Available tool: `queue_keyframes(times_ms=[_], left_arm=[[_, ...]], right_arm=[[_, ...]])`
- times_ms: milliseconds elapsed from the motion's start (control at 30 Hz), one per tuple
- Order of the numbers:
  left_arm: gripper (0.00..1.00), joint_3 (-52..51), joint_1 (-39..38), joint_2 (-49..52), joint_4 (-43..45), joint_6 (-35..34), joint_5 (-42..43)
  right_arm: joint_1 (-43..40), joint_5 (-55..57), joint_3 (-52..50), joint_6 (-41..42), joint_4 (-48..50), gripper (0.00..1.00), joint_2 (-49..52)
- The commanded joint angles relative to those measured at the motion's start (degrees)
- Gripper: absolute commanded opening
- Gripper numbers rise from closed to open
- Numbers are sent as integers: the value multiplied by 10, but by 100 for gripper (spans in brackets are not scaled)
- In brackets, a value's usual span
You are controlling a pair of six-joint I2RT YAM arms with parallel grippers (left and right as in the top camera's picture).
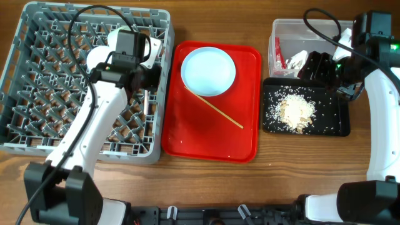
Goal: Sort waste into correct bins and load items into the dishwasher rack
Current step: 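Place the white fork into the dish rack with the left gripper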
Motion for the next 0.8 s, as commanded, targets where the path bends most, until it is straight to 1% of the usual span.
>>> queue_keyframes(times_ms=[0,133,167,200,233,267,300,400,467,533,567,600,667,700,733,767], left_arm=[[41,2,2,15,4,16,-1],[42,2,2,13,7,-2,-1],[37,2,2,11,7,-18,-1],[28,2,2,8,7,-42,-1],[23,2,2,6,6,-66,-1],[8,2,2,2,3,-113,-1],[4,2,1,-1,1,-170,2],[4,2,-8,-6,-23,-336,22],[4,2,-20,-7,-36,-411,54],[6,2,-31,-7,-42,-442,82],[7,2,-37,-7,-42,-446,92],[6,2,-44,-7,-42,-449,93],[9,2,-55,-7,-42,-458,93],[15,2,-59,-7,-41,-458,93],[17,2,-62,-7,-41,-458,93],[15,2,-62,-7,-42,-458,93]], right_arm=[[-2,-5,9,-2,-1,89,-5],[-2,-5,9,-2,-1,89,-5],[-2,-5,9,-2,-1,89,-5],[-2,-5,9,-2,-1,89,-5],[-2,-5,9,-2,-1,89,-5],[-2,-5,9,-2,-1,89,-5],[-2,-5,9,-2,-1,89,-5],[-2,-5,9,-1,-1,89,-5],[-2,-5,9,-1,-1,89,-5],[-2,-5,9,-1,-1,89,-5],[-2,-5,9,-1,-1,89,-5],[-2,-5,9,-1,-1,89,-5],[-2,-6,9,-1,-1,89,-5],[-2,-6,9,-1,-2,89,-5],[-2,-6,9,-1,-2,89,-5],[-2,-6,9,-1,-3,89,-5]])
